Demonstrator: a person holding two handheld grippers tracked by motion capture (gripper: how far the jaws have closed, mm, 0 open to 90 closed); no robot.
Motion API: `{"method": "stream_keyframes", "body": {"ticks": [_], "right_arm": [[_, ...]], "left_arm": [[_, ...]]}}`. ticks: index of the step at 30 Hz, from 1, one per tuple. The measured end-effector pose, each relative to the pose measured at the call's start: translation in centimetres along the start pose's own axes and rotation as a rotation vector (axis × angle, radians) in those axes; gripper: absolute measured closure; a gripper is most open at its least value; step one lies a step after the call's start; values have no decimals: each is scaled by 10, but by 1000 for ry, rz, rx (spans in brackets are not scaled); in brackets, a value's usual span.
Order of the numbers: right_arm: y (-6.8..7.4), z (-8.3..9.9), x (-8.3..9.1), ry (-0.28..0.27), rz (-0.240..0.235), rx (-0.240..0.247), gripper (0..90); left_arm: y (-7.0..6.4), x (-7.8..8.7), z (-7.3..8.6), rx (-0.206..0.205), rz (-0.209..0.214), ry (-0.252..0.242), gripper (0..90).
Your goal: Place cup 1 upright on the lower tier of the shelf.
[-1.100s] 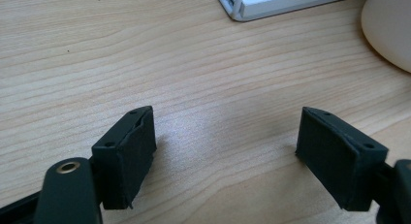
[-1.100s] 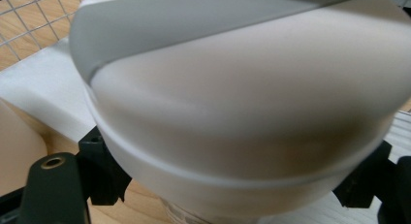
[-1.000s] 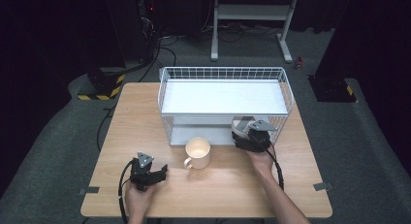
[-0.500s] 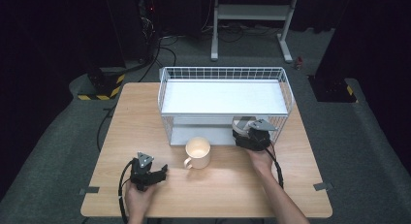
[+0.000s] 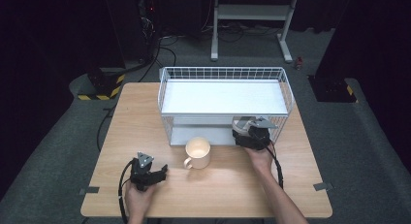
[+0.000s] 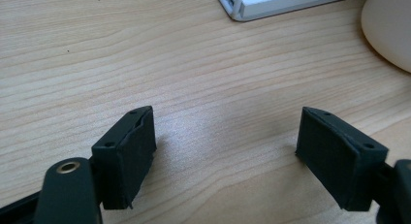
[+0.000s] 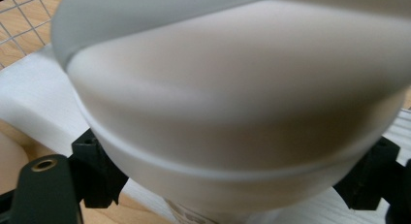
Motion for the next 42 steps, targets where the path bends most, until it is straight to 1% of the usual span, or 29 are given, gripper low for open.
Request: {"method": "stream_keyframes", "body": {"ticks": [1, 2, 4, 6, 7, 9, 13, 15, 17, 18, 19, 20, 21, 23, 24, 25, 26, 27, 28, 29, 30, 31, 33, 34, 36, 37, 38, 39, 42], "right_arm": [[-1, 0, 0, 0, 0, 7, 149], [-1, 1, 0, 6, 0, -3, 145], [-1, 2, 0, 17, 3, -3, 139], [-3, 3, 1, 17, -2, 2, 133], [-2, 3, 1, 23, -5, -10, 130], [-2, 5, 1, 46, -11, -7, 118], [-3, 5, 2, 48, -19, -14, 110], [-2, 5, 4, 51, -18, -24, 108], [-3, 5, 6, 54, -14, -23, 107], [-3, 6, 7, 59, -11, -19, 108], [-4, 7, 7, 61, -8, -6, 108], [-4, 7, 7, 61, -8, -6, 108], [-4, 8, 9, 68, -1, -17, 108], [-5, 9, 10, 77, 0, -19, 109], [-5, 10, 12, 84, 13, -19, 125], [-5, 10, 12, 84, 13, -19, 125], [-6, 10, 12, 80, 18, -5, 132], [-5, 11, 14, 81, 21, -20, 143], [-6, 12, 15, 77, 22, -10, 152], [-6, 14, 17, 86, 30, -18, 173], [-6, 14, 17, 86, 30, -18, 173], [-6, 16, 18, 79, 26, -11, 207], [-6, 18, 18, 83, 28, -17, 216], [-5, 19, 18, 88, 31, -19, 223], [-5, 19, 17, 83, 35, -5, 245], [-4, 20, 17, 83, 39, -12, 256], [-4, 20, 15, 77, 41, -4, 255], [-3, 20, 14, 82, 50, -18, 256], [-4, 20, 12, 80, 56, -11, 263]], "left_arm": [[0, 0, 0, 0, 0, 0, 220], [0, 0, 0, 1, 0, 0, 220], [0, 0, 0, 0, 0, 0, 220], [0, 0, 0, 0, 1, 0, 218], [0, 0, 0, 0, 1, 0, 218], [0, 0, 0, 0, 1, 0, 218], [0, 0, 0, 0, 1, 0, 218], [0, 0, 0, 0, 1, 0, 218], [0, 0, 0, 0, 1, 0, 218], [0, 0, 0, 0, 1, 0, 218], [0, 0, 0, 0, 1, 0, 218], [0, 0, 0, -1, 1, 0, 218], [0, 0, 0, 0, 1, 0, 218], [0, 0, 0, -1, 1, 0, 218], [0, 0, 0, 0, 1, 0, 218], [0, 0, 0, -1, 1, 0, 218], [0, 0, 0, 0, 1, 0, 218], [0, 0, 0, -1, 1, 0, 218], [0, 0, 0, 0, 1, 0, 218], [0, 0, 0, -1, 1, 0, 218], [0, 0, 0, 0, 1, 0, 218], [0, 0, 0, -1, 1, 0, 218], [0, 0, 0, -1, 1, 0, 218], [0, 0, 0, -1, 1, 0, 218], [0, 0, 0, -1, 1, 0, 218], [0, 0, 0, -1, 1, 0, 218], [0, 0, 0, 0, 1, 0, 218], [0, 0, 0, 0, 1, 0, 218], [0, 0, 0, 0, 1, 0, 218]]}}
Point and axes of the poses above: each handheld gripper's, and its own axes: x roughly backward along the jaws, z roughly out of its underside, y roughly to its left, the point moved 5 cm from there along -x, roughly forward along the jaws, and after that the axes turned 11 degrees about -x, right-handed, at the moved point
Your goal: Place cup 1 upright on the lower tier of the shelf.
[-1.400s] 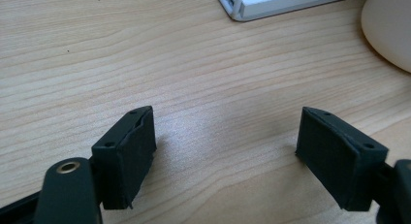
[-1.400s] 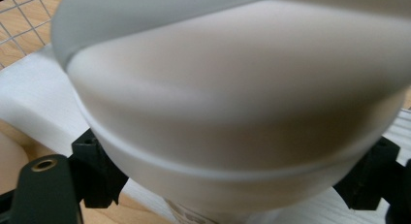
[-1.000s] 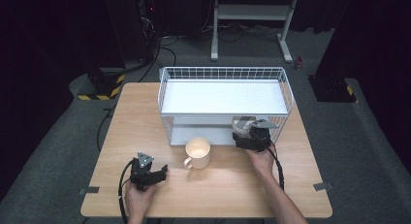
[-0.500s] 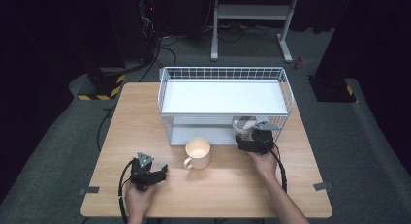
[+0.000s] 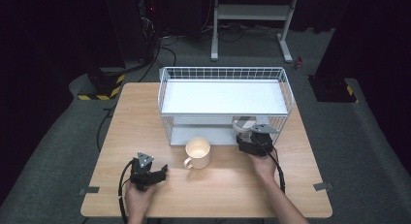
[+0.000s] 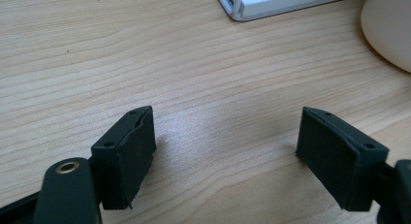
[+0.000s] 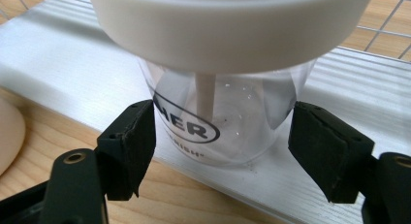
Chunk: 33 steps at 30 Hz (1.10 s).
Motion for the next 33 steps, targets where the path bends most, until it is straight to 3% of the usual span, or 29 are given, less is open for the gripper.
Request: {"method": "stream_keyframes", "body": {"ticks": [10, 12, 17, 19, 21, 33], "right_arm": [[-4, -4, -10, 7, 38, -40, 313], [-5, -6, -13, 0, 47, -28, 344], [-5, -9, -17, 2, 69, -63, 402], [-7, -10, -19, -12, 73, -46, 442], [-7, -9, -20, -9, 81, -68, 461], [-16, -7, -31, -5, 103, -75, 562]], "left_arm": [[0, 0, 0, -1, 0, 0, 218], [0, 0, 0, -1, 0, 0, 218], [0, 0, 0, -1, 0, 0, 218], [0, 0, 0, -5, 1, 3, 218], [0, 0, 0, -5, 1, 3, 218], [0, 0, 0, -1, 0, 0, 218]]}}
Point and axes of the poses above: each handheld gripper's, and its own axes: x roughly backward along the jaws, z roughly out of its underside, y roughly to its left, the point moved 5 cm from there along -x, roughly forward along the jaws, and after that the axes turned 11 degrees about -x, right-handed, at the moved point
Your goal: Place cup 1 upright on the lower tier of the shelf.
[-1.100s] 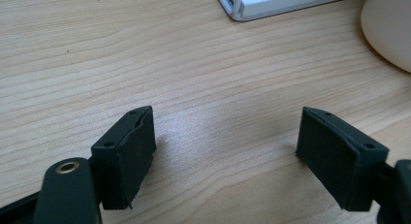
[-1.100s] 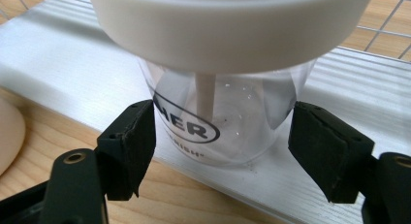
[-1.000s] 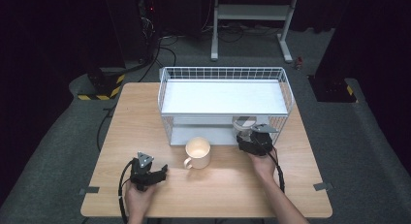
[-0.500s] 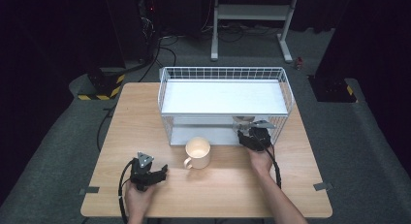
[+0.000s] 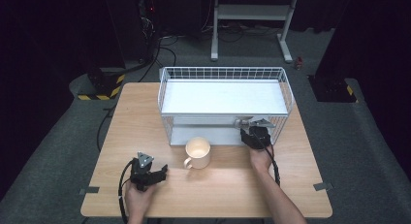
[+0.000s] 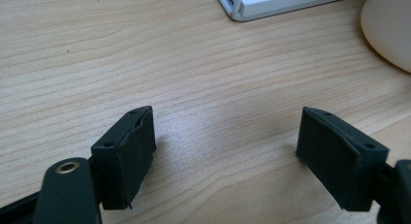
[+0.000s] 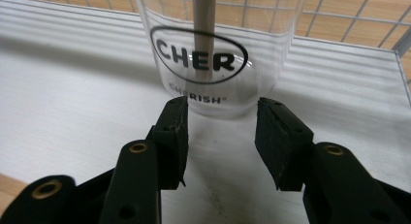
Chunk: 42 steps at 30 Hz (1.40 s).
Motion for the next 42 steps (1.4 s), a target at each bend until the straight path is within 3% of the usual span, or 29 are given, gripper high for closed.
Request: {"method": "stream_keyframes", "body": {"ticks": [1, 7, 8, 11, 16, 26, 42], "right_arm": [[1, 1, 0, 10, 3, -23, 567], [-1, -3, -5, 10, 14, 9, 578], [1, -1, -5, 25, 10, -14, 576], [1, -1, -4, 23, 9, -11, 562], [1, -2, 9, -8, -25, 9, 499], [-3, -7, 31, -25, -92, -6, 427], [-10, -2, 48, -39, -123, -16, 412]], "left_arm": [[0, 0, 0, 0, 0, 0, 218], [0, 0, 0, 0, 0, 0, 218], [0, 0, 0, 1, 0, -1, 218], [0, 0, 0, 0, 0, 0, 218], [0, 0, 0, 1, 0, -1, 218], [0, 0, 0, 0, 0, 0, 218], [0, 0, 0, 1, 0, 0, 218]]}}
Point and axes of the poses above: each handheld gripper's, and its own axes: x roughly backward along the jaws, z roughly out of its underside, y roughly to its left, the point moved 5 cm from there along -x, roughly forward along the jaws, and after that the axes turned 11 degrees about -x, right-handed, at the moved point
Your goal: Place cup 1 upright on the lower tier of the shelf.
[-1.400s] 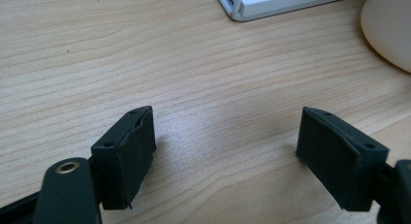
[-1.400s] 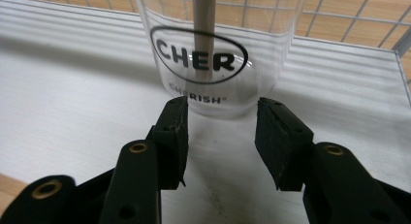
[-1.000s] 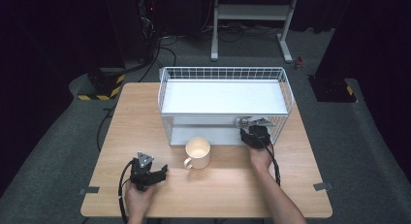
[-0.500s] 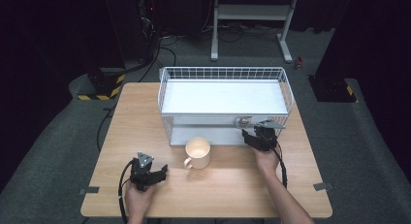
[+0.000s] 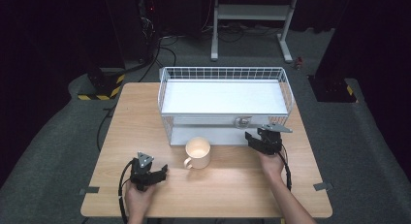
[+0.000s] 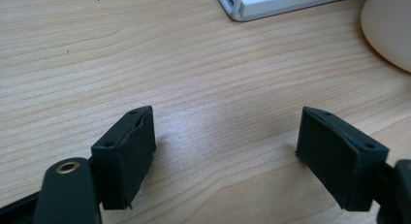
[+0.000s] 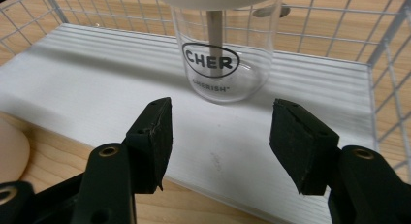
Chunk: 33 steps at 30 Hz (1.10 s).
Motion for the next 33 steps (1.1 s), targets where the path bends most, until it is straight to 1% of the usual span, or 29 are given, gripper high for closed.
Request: {"method": "stream_keyframes", "body": {"ticks": [2, 7, 8, 16, 17, 19, 22, 25, 30, 33], "right_arm": [[-1, 0, 2, -6, 10, 10, 410], [-4, 0, 9, -7, 6, 6, 405], [-4, 0, 10, -12, 5, 15, 404], [-5, -1, 21, -36, -11, 20, 402], [-5, 0, 23, -36, -15, 14, 401], [-6, 0, 24, -43, -21, 21, 400], [-6, 1, 28, -49, -28, 18, 400], [-7, 2, 31, -48, -36, 5, 400], [-7, 3, 37, -55, -46, 11, 401], [-6, 4, 40, -63, -58, 6, 400]], "left_arm": [[0, 0, 0, 0, 0, 0, 218], [0, 0, 0, 0, 0, 0, 218], [0, 0, 0, 0, 0, 0, 218], [0, 0, 0, 0, 0, 0, 218], [0, 0, 0, 0, 0, 0, 218], [0, 0, 0, 0, 0, 0, 218], [0, 0, 0, 0, 0, 0, 218], [0, 0, 0, 0, 0, 0, 218], [0, 0, 0, -1, 0, 0, 218], [0, 0, 0, 0, 0, 0, 218]]}}
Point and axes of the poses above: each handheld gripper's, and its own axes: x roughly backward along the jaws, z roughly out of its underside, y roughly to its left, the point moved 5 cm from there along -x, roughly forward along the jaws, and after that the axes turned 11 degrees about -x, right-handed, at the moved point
